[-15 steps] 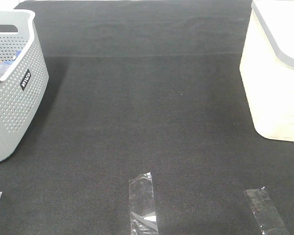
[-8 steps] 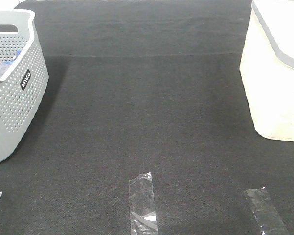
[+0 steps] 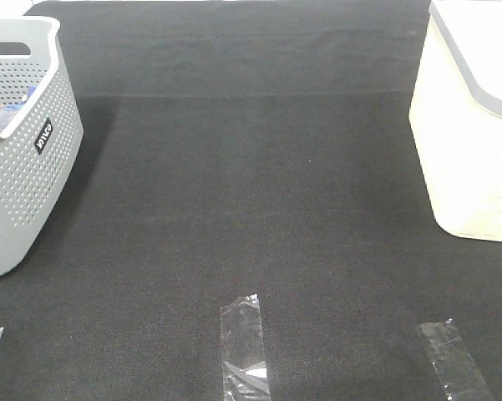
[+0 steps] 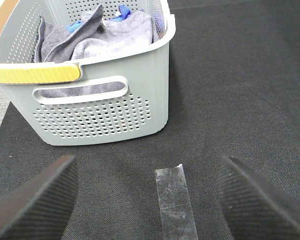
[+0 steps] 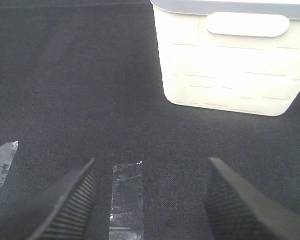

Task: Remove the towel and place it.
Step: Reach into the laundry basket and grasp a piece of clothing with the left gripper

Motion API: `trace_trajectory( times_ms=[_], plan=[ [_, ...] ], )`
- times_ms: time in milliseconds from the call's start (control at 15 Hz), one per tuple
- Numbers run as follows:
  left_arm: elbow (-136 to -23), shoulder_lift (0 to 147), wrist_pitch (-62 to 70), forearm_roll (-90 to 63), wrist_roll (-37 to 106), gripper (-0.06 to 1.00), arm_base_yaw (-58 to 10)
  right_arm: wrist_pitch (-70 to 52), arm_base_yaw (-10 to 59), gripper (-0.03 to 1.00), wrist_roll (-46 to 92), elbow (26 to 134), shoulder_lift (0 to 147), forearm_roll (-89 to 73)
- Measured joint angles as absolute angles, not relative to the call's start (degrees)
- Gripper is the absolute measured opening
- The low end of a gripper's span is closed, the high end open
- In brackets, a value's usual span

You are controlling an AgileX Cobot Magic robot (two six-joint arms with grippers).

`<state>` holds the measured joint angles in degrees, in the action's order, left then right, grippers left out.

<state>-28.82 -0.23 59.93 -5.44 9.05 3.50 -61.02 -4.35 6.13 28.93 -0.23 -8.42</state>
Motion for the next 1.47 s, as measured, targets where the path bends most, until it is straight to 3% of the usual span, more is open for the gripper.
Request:
trace_trajectory(
  times_ms=[933,1067,1133,1200,1267,1467],
  plan=[
    [-30.3,0.9,55.9,-5.0,9.1,0.73,3.5,-61.0,-4.4,0.59,6.1,28.9,-0.2,-8.4],
    [-31.6,9.9,43.5,-0.8,5.8,0.73,3.5,-61.0,-4.4,0.59,6.1,28.9,-0.2,-8.4],
    [-31.6,9.9,43.5,-0.8,5.8,0.73,3.5,-61.0,-4.4,0.59,6.1,28.9,-0.2,-8.4],
    [-34.1,19.8,36.6,3.7,0.7,0.73,3.5,-61.0,-4.4,0.59,6.1,28.9,-0.2,-8.4],
    [-34.1,19.8,36.6,3.7,0.7,0.73,3.5,-61.0,-4.4,0.59,6.1,28.9,-0.2,-8.4],
    [-44.4,38.0,36.9,10.7,-2.1,0.69,3.5,-61.0,-4.4,0.59,6.1,28.9,-0.2,-8.4]
  ],
)
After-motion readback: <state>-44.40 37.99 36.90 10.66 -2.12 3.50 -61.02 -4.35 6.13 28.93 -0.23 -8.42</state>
